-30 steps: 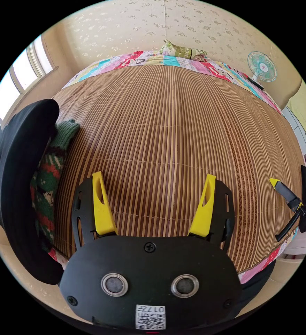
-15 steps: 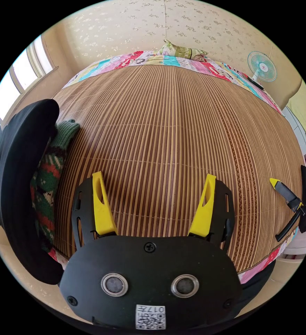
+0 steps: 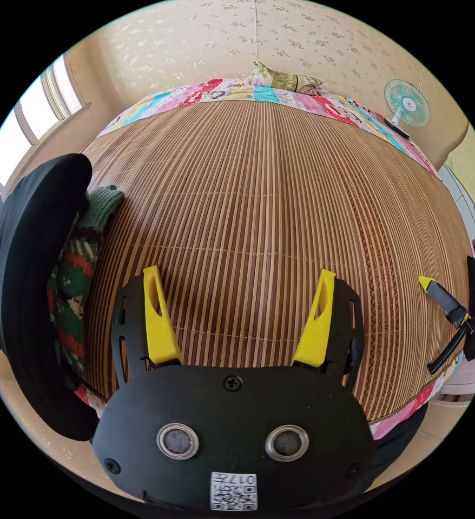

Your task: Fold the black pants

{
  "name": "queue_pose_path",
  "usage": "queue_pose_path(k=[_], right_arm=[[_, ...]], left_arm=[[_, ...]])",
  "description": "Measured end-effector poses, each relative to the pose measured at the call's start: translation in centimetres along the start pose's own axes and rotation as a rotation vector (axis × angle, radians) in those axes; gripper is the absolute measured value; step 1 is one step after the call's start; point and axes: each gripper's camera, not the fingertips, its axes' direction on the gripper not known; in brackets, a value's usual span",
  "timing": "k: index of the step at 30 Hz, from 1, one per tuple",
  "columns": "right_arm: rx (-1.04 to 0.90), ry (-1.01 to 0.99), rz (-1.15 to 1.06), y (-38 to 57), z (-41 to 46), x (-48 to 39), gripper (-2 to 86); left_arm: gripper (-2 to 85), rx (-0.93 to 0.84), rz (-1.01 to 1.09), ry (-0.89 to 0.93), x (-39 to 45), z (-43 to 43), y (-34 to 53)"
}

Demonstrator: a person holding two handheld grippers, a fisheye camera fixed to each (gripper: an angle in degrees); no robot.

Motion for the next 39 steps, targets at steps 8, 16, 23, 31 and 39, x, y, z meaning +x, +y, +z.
queue_pose_path(k=[8, 16, 23, 31, 39], right_arm=[[0.001, -0.001, 0.001, -0.3, -0.1, -1.1, 38.7], [0.001, -0.003, 0.002, -0.8, -0.2, -2.3, 38.7], [0.002, -0.005, 0.002, -1.4, -0.4, -3.3, 38.7], [0.002, -0.006, 0.003, -2.2, -0.6, -4.1, 38.7], [-0.075, -0.029, -0.066, -3.5, -1.5, -4.1, 34.1]], left_arm=[[36.8, 0.0, -0.001, 0.002, 0.7, -0.2, -0.1], [36.7, -0.001, -0.002, 0.004, 1.3, -0.3, -0.3], [36.8, -0.001, -0.004, 0.006, 1.4, -0.2, -0.6], [36.8, -0.003, -0.004, 0.009, 1.0, -0.1, -1.1], [36.6, -0.056, 0.015, 0.027, -0.2, 0.2, -2.7]])
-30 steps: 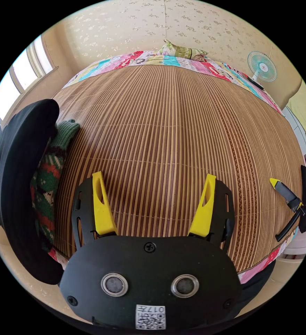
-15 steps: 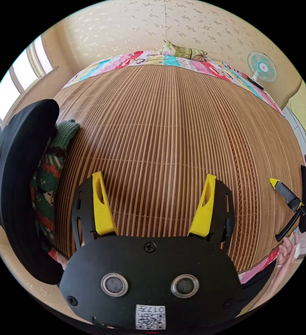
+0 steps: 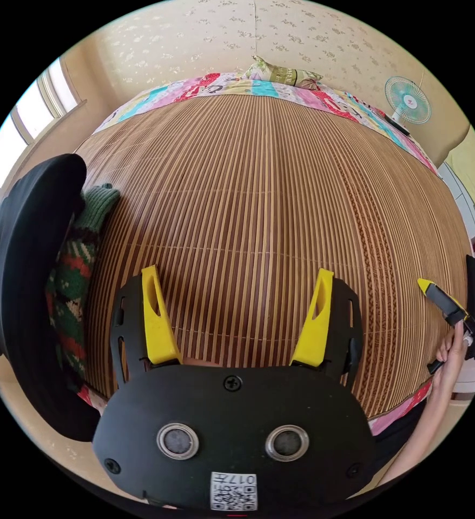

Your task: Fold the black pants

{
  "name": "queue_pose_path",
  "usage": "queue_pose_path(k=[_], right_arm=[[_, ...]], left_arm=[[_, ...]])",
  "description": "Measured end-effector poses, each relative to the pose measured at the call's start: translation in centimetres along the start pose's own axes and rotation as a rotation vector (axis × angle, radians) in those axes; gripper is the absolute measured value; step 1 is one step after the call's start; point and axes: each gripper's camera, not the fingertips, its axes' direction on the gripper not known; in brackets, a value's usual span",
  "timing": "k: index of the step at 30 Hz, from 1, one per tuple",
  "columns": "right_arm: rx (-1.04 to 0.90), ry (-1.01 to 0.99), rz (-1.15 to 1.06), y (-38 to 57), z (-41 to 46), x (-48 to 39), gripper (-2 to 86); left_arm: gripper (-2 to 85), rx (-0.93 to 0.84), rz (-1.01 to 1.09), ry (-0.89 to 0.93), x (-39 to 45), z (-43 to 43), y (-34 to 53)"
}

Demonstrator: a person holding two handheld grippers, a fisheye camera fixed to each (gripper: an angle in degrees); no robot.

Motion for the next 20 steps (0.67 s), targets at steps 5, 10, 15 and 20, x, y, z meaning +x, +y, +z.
queue_pose_path(k=[5, 10, 15, 20], right_arm=[[0.351, -0.178, 0.04, 6.7, -8.4, 6.0, 2.9], [0.534, -0.121, 0.248, 14.1, -15.2, 19.2, 2.9], [0.531, 0.074, 0.64, 18.0, -19.1, 37.0, 9.2], [0.203, -0.055, 0.641, 13.5, -11.0, 46.2, 9.2]], left_arm=[[15.2, 0.105, 0.086, 0.146, -3.3, -3.0, 1.4], [2.4, 0.214, 0.082, 0.469, -10.2, -6.8, 3.8], [0.8, 0.174, 0.198, 0.616, -12.5, -8.2, 6.2], [1.3, 0.096, 0.126, 1.125, -16.8, -4.9, 8.7]])
